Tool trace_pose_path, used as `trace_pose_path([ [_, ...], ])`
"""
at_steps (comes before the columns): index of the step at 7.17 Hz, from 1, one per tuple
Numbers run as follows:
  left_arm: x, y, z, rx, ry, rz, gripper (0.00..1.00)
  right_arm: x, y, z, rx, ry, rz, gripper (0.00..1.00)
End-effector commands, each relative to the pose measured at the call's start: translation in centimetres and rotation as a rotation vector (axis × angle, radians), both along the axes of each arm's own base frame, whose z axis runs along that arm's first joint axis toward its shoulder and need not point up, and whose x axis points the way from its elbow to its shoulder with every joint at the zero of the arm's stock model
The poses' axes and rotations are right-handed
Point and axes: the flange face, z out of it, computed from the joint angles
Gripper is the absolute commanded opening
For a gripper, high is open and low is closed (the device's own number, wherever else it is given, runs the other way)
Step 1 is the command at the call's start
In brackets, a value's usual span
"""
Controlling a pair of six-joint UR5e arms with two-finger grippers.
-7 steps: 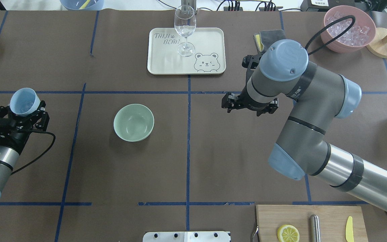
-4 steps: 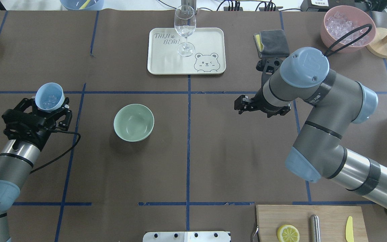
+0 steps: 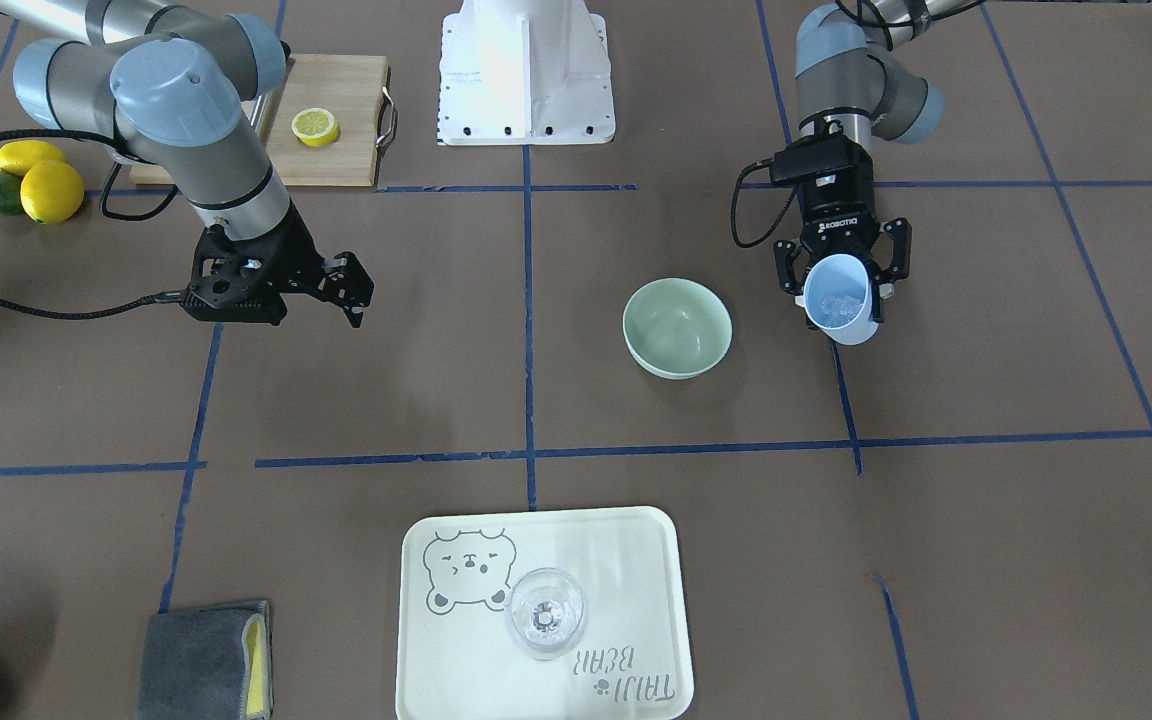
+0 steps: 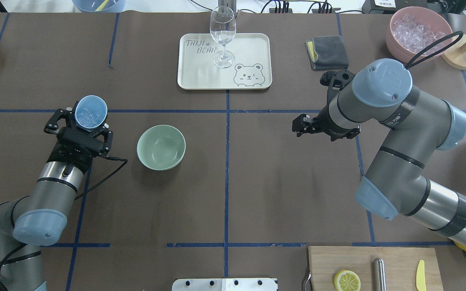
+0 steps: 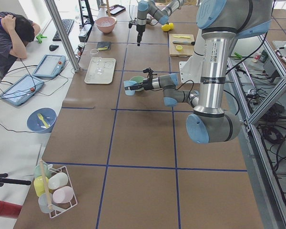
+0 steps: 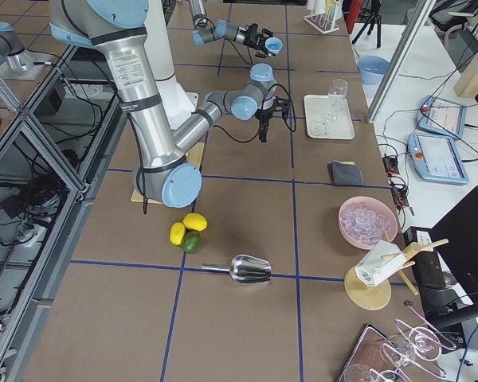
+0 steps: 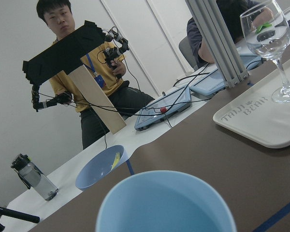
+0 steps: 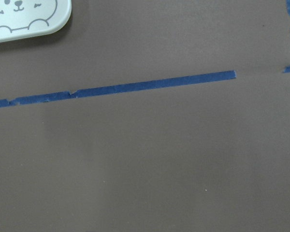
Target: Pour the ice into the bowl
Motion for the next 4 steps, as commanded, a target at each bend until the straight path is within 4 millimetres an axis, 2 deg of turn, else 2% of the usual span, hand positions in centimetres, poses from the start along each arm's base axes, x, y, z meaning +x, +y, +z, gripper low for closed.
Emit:
trace_pose_path([
  [1, 5.1, 0.7, -2.9, -0.048, -0.2, 0.03, 0.0, 0.2, 0.0, 0.4, -0.003, 0.005, 0.003, 1.0],
  [2, 6.9, 1.6, -4.3, -0.049, -0.256, 0.038, 0.0, 0.2, 0.0, 0.4, -0.002, 0.004, 0.005, 1.0],
  [4, 8.3, 2.9, -5.5, -0.082, -0.413, 0.063, 0.0, 0.3, 0.0, 0.6, -0.004, 0.005, 0.008, 1.0],
])
